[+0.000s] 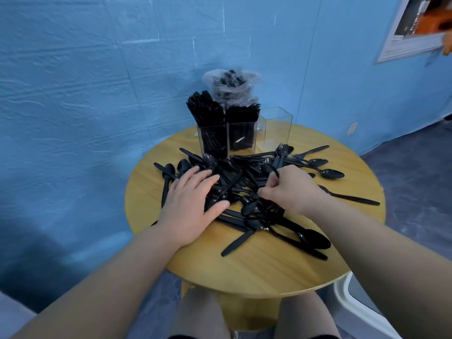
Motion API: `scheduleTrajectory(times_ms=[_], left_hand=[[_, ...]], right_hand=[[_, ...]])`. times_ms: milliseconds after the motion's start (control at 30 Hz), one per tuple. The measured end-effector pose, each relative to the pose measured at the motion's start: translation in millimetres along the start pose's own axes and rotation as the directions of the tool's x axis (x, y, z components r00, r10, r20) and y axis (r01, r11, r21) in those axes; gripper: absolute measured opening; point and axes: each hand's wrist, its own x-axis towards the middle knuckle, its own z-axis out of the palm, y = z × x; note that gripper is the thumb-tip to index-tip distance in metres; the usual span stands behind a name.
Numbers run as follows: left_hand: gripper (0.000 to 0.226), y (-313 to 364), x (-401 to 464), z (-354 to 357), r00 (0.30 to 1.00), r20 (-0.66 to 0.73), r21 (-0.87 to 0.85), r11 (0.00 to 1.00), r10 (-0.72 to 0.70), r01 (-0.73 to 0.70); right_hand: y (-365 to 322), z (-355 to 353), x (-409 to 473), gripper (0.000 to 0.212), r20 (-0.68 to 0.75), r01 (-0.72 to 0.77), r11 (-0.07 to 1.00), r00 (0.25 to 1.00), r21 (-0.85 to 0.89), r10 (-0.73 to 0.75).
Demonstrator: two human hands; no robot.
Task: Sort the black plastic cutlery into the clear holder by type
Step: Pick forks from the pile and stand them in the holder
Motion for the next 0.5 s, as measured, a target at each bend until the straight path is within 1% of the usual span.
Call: scheduleTrajectory(times_ms=[67, 133, 200, 267, 333, 400, 433, 467, 500], left_hand=[[0.060, 6.7, 5.6, -4.7, 0.995, -0.089, 0.000, 0.999, 0.042, -0.042], [0.059, 16.4, 13.2, -8.1, 0.985, -0.138, 0.023, 0.995, 0.100, -0.098], [0.058, 26.2, 21.2, -7.3, 0.976, -0.128, 0.066, 0.983, 0.176, -0.169], [0.052, 35.5, 28.2, -4.0, 0.964, -0.103, 0.093, 0.967, 0.246, -0.237], [0.044, 45.1, 33.3, -2.5, 0.963, -0.069, 0.075, 0.964, 0.259, -0.254], [0.042, 53.0, 37.4, -1.6, 0.969, -0.028, 0.058, 0.968, 0.244, -0.242], [0.041, 55.1, 40.0, -1.2, 0.974, -0.014, 0.052, 0.973, 0.225, -0.224], [0.041, 55.9, 43.3, -1.0, 0.980, -0.007, 0.044, 0.979, 0.197, -0.197], [0.040, 55.9, 46.8, -0.6, 0.986, -0.007, 0.036, 0.985, 0.167, -0.166]], right_hand=[[4.2, -8.3, -4.2, 0.021, -0.023, 0.021, 0.990, 1.000, 0.139, -0.018], [6.7, -17.7, -10.2, 0.018, -0.003, 0.053, 0.957, 0.999, 0.285, -0.054], [6.7, -25.9, -16.4, 0.016, 0.048, 0.083, 0.925, 0.993, 0.371, -0.108], [7.8, -30.4, -20.5, 0.015, 0.086, 0.104, 0.899, 0.984, 0.425, -0.155], [12.2, -32.3, -23.2, 0.017, 0.078, 0.107, 0.891, 0.985, 0.442, -0.157], [26.7, -31.8, -19.6, 0.030, -0.015, 0.093, 0.899, 0.995, 0.428, -0.096], [37.0, -32.0, -15.4, 0.034, -0.080, 0.081, 0.918, 0.995, 0.389, -0.054], [48.0, -32.8, -10.4, 0.033, -0.140, 0.058, 0.946, 0.990, 0.320, -0.013], [59.4, -34.3, -4.9, 0.027, -0.187, 0.018, 0.973, 0.982, 0.230, 0.026]])
